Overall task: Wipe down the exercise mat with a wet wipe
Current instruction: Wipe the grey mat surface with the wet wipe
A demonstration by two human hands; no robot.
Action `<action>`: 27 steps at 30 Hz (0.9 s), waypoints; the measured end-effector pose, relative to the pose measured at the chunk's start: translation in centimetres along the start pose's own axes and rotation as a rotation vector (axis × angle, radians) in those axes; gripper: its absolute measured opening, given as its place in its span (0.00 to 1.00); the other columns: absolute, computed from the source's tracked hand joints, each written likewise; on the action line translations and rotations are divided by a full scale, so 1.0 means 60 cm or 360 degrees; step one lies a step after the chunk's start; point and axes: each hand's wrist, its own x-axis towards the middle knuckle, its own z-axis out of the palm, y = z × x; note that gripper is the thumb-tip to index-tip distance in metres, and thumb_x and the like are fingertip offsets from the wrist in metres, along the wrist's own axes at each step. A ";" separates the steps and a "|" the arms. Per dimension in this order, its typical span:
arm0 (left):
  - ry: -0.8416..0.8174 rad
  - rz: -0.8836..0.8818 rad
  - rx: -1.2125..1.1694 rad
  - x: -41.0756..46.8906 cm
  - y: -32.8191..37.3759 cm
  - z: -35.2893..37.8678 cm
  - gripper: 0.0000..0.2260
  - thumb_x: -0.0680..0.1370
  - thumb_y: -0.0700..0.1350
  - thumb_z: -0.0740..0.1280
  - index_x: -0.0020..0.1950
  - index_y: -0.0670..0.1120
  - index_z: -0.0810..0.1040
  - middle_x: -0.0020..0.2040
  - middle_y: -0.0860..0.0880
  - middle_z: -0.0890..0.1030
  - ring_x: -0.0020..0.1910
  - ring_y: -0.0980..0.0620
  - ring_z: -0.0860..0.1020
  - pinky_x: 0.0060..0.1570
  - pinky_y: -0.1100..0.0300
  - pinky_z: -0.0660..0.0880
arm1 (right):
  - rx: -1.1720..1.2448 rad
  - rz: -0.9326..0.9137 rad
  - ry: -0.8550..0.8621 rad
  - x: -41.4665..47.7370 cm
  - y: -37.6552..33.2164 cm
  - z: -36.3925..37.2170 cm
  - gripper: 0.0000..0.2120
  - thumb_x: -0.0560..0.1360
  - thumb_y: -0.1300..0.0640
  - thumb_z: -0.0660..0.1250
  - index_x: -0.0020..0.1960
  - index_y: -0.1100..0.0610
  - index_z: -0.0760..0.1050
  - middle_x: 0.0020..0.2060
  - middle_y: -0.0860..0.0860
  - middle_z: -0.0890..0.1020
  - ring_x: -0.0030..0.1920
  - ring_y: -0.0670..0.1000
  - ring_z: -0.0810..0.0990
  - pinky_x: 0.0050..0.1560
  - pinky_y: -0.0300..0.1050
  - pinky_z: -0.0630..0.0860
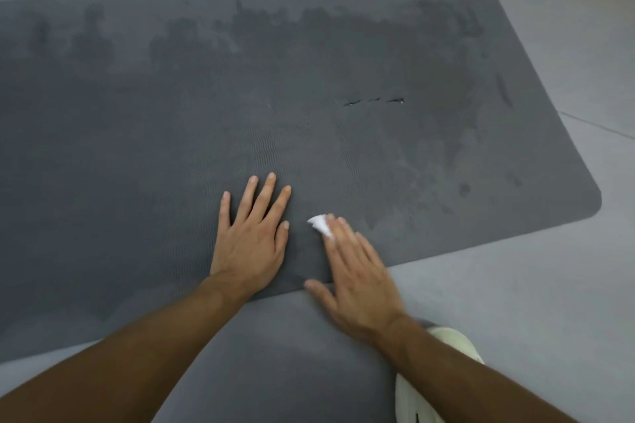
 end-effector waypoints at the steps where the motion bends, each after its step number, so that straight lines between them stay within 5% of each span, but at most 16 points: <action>1: -0.0006 0.0015 0.0008 0.002 0.000 0.000 0.26 0.84 0.56 0.49 0.83 0.53 0.58 0.84 0.51 0.54 0.83 0.48 0.49 0.79 0.37 0.51 | 0.0014 0.0125 0.0031 0.006 0.023 -0.007 0.40 0.81 0.32 0.47 0.84 0.57 0.50 0.83 0.52 0.52 0.83 0.50 0.47 0.81 0.50 0.52; 5: -0.0026 0.0066 0.0015 0.008 -0.005 0.000 0.26 0.85 0.56 0.48 0.83 0.53 0.57 0.84 0.51 0.54 0.83 0.48 0.49 0.79 0.38 0.51 | -0.0062 0.0662 0.0213 0.018 0.121 -0.042 0.41 0.81 0.33 0.45 0.81 0.62 0.57 0.83 0.55 0.54 0.83 0.54 0.52 0.81 0.54 0.53; 12: -0.0059 0.0035 0.0026 0.000 -0.001 -0.007 0.27 0.85 0.57 0.47 0.84 0.52 0.57 0.84 0.50 0.53 0.83 0.47 0.50 0.79 0.38 0.51 | 0.0344 0.1006 0.0235 0.077 0.137 -0.073 0.47 0.76 0.28 0.40 0.84 0.59 0.46 0.84 0.55 0.47 0.83 0.52 0.44 0.82 0.52 0.45; 19: -0.0132 0.0021 0.0031 -0.020 0.008 -0.015 0.28 0.84 0.59 0.48 0.83 0.52 0.58 0.84 0.50 0.53 0.83 0.47 0.51 0.78 0.38 0.54 | 0.0287 0.0347 0.0094 0.119 0.037 -0.040 0.43 0.79 0.29 0.41 0.84 0.55 0.40 0.83 0.48 0.43 0.82 0.46 0.38 0.80 0.46 0.38; 27: -0.0161 0.0073 -0.0010 -0.012 -0.068 -0.025 0.29 0.84 0.64 0.46 0.84 0.58 0.53 0.85 0.54 0.48 0.83 0.52 0.46 0.80 0.43 0.50 | 0.0308 0.0508 0.0193 0.201 0.034 -0.045 0.42 0.79 0.30 0.43 0.84 0.55 0.42 0.84 0.50 0.45 0.83 0.49 0.41 0.82 0.48 0.43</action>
